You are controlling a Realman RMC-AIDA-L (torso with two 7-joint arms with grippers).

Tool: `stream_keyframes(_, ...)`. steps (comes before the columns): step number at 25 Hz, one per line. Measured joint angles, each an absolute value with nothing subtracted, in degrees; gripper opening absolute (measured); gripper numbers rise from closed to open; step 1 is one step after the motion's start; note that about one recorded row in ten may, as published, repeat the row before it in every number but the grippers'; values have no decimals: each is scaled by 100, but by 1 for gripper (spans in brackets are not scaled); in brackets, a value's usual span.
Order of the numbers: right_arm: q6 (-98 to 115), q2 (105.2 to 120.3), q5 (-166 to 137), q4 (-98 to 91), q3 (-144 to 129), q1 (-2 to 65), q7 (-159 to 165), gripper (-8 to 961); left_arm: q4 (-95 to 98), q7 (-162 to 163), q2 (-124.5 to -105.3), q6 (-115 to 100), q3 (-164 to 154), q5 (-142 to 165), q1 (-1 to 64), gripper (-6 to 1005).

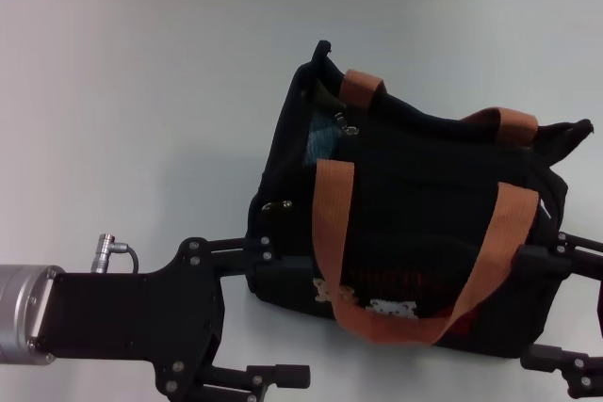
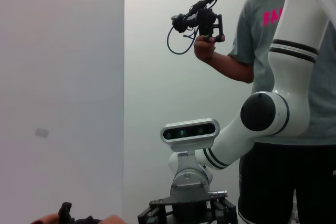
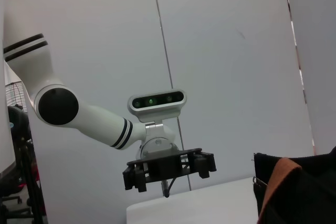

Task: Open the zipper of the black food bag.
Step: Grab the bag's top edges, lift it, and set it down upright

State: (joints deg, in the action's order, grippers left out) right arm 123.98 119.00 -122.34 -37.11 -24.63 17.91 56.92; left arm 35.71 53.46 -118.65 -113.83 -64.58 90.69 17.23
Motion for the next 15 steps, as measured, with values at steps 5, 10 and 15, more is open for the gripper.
stream_keyframes(5, 12373, 11901, -12235, -3707, -2467, 1809, 5694, 838, 3572, 5333, -11866, -11375, -6466, 9051, 1709, 771)
stream_keyframes(10, 12363, 11908, -12234, -3707, -2423, 1811, 5695, 836, 3557, 5175, -11859, -11343, -6320, 9046, 1655, 772)
stream_keyframes(15, 12364, 11909, -12217, -3709, -2370, 1779, 5693, 834, 3320, 4951, -11818, -11313, -5085, 9050, 1376, 772)
